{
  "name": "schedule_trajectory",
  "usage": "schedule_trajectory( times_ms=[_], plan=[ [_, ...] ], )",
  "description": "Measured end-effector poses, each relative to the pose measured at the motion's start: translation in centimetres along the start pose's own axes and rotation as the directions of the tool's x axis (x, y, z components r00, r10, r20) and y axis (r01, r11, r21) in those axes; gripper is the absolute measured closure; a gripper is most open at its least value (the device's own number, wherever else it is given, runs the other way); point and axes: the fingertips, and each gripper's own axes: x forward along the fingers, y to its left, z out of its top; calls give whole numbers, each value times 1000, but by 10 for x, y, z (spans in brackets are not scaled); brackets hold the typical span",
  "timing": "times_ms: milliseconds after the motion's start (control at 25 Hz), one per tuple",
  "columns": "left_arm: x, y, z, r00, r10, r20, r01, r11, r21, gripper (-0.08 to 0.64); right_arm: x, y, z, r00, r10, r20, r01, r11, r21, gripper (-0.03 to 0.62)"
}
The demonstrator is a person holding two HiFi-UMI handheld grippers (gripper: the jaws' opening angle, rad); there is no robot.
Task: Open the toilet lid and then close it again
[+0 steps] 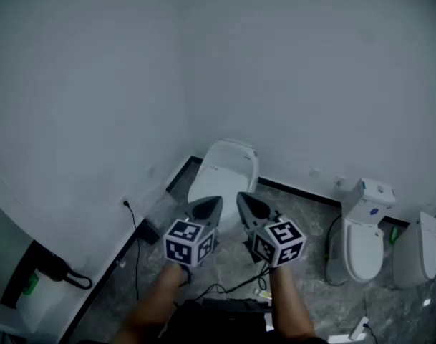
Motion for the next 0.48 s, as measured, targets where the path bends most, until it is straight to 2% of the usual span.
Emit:
schedule_trajectory(
  times_ms=[480],
  plan=[
    [3, -3, -1, 1000, 9, 0, -9, 1000, -2, 554, -3, -6, -3, 1000, 0, -5, 0, 999, 38, 583]
  ],
)
